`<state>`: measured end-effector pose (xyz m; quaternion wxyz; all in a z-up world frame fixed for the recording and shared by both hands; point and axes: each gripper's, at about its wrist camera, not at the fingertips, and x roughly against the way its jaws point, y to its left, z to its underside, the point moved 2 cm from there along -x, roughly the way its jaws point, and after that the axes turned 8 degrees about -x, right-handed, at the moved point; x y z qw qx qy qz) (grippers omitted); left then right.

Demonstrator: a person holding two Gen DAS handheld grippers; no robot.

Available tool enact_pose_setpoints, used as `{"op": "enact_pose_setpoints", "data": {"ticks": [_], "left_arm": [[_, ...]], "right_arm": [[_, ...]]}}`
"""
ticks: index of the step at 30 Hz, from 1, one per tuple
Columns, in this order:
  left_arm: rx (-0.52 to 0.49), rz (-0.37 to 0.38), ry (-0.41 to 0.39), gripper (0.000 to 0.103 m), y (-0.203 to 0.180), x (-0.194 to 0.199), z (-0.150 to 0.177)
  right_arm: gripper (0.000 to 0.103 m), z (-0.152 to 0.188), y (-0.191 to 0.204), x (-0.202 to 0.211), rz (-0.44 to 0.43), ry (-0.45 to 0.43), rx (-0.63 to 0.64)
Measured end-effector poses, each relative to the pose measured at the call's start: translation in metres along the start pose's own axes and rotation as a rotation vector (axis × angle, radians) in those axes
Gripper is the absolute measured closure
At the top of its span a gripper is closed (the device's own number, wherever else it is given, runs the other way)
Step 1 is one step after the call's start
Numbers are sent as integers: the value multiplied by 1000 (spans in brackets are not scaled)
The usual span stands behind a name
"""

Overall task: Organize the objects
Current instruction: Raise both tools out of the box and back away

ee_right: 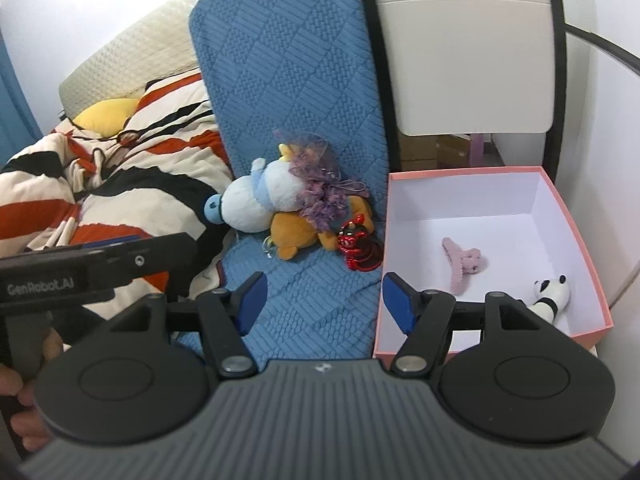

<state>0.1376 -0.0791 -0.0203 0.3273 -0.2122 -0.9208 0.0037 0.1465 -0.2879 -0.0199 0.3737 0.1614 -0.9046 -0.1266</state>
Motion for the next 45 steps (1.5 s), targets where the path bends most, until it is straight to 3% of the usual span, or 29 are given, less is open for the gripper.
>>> {"op": "enact_pose_setpoints", "data": {"ticks": [2, 3, 9, 17, 32, 36, 45], "left_arm": [[7, -9, -6, 7, 6, 3, 4], [6, -10, -14, 6, 9, 5, 6], [18, -36, -30, 3, 19, 12, 18], [70, -52, -12, 2, 36, 8, 36], [54, -8, 10, 2, 29, -48, 34], [55, 0, 27, 2, 26, -63, 36], [48, -23, 26, 2, 36, -80, 35]], "right_arm": [[13, 4, 2, -2, -8, -2, 1], [13, 5, 3, -2, -12, -8, -1], [13, 17, 3, -14, -32, 33, -32], [13, 22, 1, -17, -33, 2, -47], [14, 29, -16, -43, -25, -46, -2], [20, 36, -21, -57, -24, -36, 4], [24, 42, -25, -78, -23, -76, 12]]}}
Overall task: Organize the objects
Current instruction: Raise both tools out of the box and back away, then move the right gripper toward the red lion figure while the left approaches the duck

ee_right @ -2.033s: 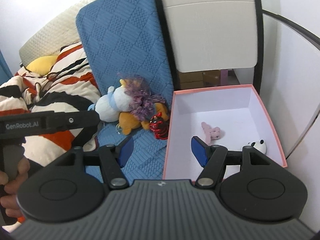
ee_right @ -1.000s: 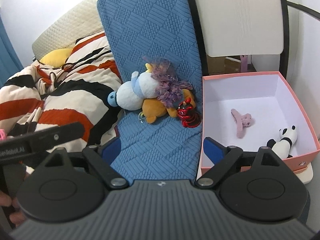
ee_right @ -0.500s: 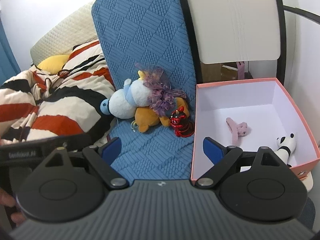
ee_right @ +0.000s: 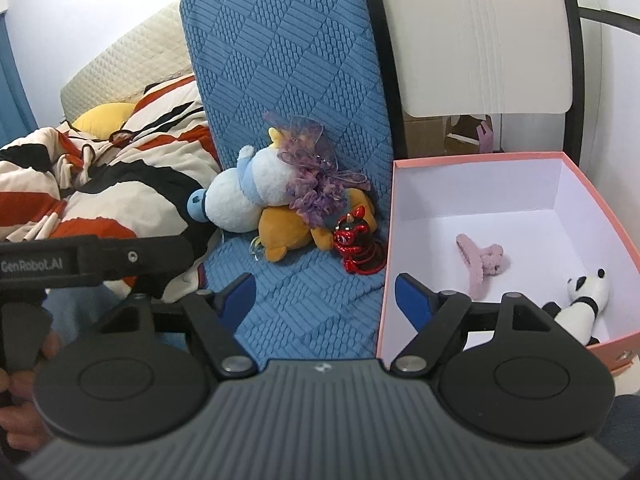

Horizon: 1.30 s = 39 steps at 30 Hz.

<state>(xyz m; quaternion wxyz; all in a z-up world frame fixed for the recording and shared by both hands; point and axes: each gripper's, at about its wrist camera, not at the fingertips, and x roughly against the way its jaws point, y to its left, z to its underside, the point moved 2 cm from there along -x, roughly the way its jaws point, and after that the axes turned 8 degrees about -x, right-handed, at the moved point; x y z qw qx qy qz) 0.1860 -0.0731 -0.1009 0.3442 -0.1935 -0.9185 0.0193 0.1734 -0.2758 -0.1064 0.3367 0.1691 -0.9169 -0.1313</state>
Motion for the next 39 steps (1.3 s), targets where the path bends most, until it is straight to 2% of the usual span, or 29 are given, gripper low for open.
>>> {"op": "enact_pose_setpoints", "data": {"ticks": [6, 9, 17, 21, 27, 39], "left_arm": [[-40, -3, -14, 2, 1, -3, -1], [-33, -1, -14, 2, 3, -5, -3], [-17, 7, -34, 2, 17, -20, -12], [-7, 2, -56, 2, 32, -34, -18], [14, 3, -60, 2, 53, -60, -18], [35, 28, 4, 3, 72, -126, -18]], "right_arm": [[25, 7, 4, -16, -3, -18, 22], [29, 11, 6, -24, 1, -5, 9], [29, 13, 15, -36, 9, 9, 13], [33, 9, 20, -46, 25, 11, 28], [33, 9, 28, -69, 45, 28, 49], [35, 25, 25, -123, 89, 16, 112]]}}
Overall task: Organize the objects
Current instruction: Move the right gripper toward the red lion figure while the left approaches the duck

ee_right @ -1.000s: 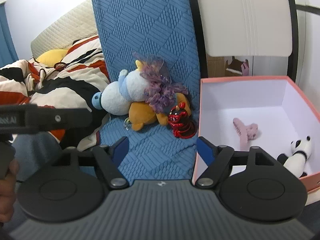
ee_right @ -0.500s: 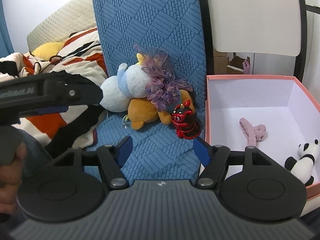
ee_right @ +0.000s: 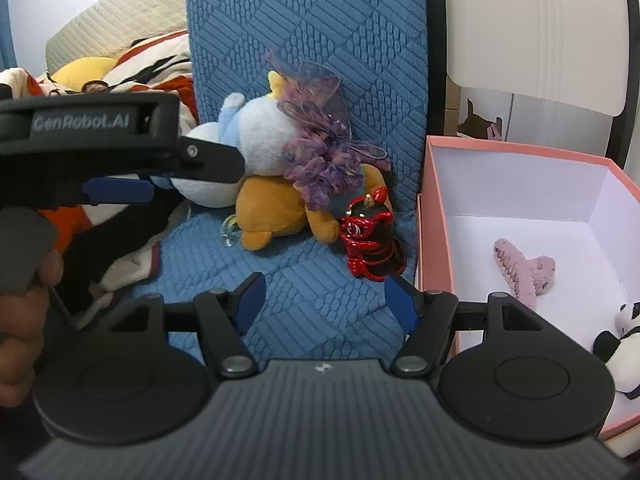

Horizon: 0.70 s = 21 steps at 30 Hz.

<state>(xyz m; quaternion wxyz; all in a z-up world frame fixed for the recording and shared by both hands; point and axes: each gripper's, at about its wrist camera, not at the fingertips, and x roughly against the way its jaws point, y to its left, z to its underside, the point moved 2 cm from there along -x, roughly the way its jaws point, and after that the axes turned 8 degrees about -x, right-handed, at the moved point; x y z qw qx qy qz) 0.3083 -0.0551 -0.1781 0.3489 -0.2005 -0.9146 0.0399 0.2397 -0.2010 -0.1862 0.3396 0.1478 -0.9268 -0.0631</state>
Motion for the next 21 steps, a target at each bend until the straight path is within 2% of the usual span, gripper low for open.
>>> {"op": "enact_pose_setpoints", "data": {"ticks": [18, 21], "left_arm": [[28, 72, 67, 8, 29, -66, -34], [34, 78, 81, 13, 34, -77, -38]], "right_arm": [[36, -26, 12, -51, 28, -57, 74], [36, -32, 17, -59, 38, -70, 102]]}}
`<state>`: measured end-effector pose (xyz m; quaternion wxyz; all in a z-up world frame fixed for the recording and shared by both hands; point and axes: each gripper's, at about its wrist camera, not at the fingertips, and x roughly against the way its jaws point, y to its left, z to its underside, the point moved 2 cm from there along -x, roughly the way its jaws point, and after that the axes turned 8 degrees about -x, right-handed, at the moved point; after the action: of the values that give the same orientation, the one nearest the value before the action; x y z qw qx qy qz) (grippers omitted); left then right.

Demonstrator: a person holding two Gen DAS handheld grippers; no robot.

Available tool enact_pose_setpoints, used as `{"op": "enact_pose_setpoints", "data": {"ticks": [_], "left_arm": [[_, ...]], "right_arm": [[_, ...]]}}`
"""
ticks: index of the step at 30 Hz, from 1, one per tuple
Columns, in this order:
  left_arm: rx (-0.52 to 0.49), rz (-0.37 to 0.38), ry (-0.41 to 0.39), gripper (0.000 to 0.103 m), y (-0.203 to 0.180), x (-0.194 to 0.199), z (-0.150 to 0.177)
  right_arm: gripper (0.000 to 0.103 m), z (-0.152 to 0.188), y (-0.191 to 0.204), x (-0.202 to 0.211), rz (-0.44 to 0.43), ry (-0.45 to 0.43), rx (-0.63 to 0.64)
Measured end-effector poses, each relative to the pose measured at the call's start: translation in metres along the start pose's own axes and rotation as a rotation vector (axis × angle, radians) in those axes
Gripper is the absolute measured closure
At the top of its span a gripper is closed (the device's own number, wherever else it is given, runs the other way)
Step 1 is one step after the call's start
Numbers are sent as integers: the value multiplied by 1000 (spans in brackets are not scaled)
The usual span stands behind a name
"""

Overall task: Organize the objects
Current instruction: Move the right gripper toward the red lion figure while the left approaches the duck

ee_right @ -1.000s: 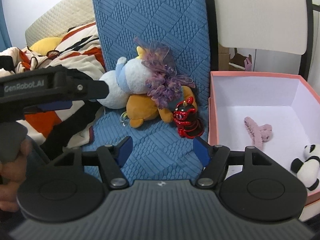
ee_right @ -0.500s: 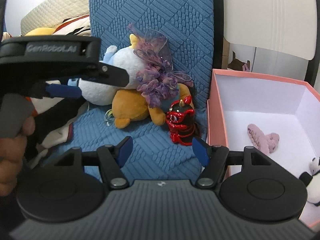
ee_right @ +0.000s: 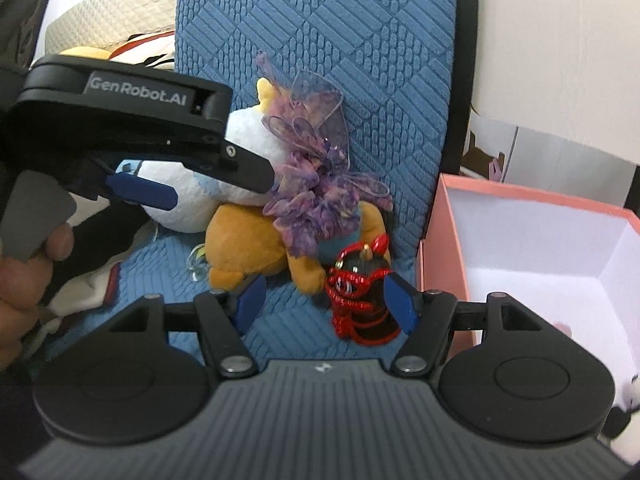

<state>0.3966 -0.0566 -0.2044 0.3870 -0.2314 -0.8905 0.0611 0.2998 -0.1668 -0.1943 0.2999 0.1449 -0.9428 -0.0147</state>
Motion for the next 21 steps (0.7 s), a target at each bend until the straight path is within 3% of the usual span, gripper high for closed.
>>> {"op": "enact_pose_setpoints", "data": {"ticks": [7, 16, 19, 21], "left_arm": [[4, 74, 43, 28, 2, -24, -11], [21, 117, 67, 45, 5, -58, -26], [38, 146, 79, 57, 7, -67, -28], [39, 157, 91, 57, 7, -74, -29]], "right_arm": [[36, 5, 4, -19, 47, 39, 35], [36, 0, 6, -45, 145, 1, 62], [36, -3, 6, -57, 174, -6, 78], [36, -6, 5, -64, 190, -3, 98]]}}
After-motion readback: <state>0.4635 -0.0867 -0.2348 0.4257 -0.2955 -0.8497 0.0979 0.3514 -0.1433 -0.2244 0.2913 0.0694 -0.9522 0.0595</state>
